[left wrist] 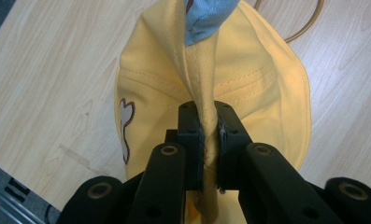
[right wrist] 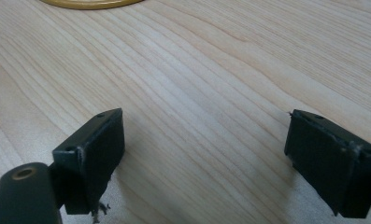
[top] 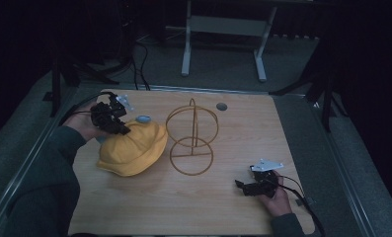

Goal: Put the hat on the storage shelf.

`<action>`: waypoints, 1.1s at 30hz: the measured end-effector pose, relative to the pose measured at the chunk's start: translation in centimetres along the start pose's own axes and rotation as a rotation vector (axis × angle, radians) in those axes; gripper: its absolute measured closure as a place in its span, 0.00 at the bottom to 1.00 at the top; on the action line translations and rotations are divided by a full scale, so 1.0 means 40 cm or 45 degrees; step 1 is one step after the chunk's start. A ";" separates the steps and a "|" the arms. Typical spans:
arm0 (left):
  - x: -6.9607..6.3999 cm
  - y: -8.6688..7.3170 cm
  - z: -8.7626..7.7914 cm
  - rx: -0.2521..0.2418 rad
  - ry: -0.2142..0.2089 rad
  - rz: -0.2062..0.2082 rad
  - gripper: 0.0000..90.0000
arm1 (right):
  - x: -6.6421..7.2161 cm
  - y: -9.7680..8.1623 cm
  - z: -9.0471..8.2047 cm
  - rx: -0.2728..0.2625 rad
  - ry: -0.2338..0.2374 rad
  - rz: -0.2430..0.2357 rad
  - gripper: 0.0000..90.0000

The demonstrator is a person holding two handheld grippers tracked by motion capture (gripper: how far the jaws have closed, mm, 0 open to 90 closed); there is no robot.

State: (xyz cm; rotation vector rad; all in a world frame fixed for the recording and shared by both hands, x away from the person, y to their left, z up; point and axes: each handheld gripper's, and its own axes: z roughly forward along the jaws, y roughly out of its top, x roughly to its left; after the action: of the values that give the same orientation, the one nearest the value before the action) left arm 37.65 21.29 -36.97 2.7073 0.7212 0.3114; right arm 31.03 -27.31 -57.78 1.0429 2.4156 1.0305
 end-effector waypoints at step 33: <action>0.009 -0.030 -0.068 -0.100 0.039 0.021 0.93 | 0.000 0.000 0.000 0.000 0.000 0.000 0.13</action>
State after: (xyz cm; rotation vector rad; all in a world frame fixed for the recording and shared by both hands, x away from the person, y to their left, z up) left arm 36.64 23.15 -34.86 2.6405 0.6813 0.3781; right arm 31.03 -27.31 -57.78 1.0428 2.4155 1.0307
